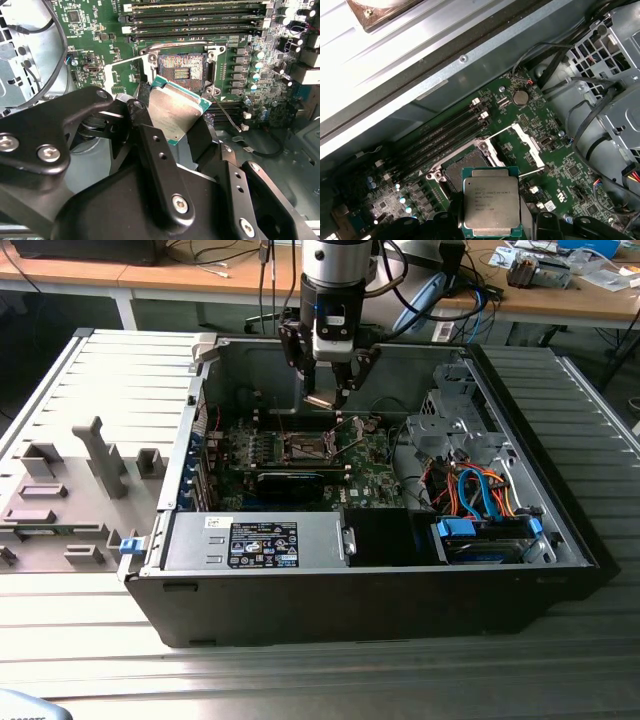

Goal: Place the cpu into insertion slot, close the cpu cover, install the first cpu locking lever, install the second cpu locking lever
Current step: 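Place the cpu into insertion slot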

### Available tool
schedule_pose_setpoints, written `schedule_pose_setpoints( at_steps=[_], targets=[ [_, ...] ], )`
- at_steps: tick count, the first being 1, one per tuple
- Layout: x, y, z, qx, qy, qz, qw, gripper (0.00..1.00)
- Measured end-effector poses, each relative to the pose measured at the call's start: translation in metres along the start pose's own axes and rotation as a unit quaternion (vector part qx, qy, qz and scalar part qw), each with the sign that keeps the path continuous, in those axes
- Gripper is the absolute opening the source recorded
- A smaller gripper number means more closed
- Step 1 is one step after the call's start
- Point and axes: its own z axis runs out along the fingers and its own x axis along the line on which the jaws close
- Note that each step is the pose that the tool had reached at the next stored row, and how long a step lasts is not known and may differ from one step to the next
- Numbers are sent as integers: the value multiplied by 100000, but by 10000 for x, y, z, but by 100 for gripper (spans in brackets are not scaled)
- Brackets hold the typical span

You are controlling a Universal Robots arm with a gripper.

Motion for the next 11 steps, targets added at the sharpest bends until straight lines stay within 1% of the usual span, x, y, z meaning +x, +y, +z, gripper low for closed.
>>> schedule_pose_setpoints(
  at_steps=[11],
  targets=[
    [0,0,1,8,-19,682,99998,55]
  ],
)
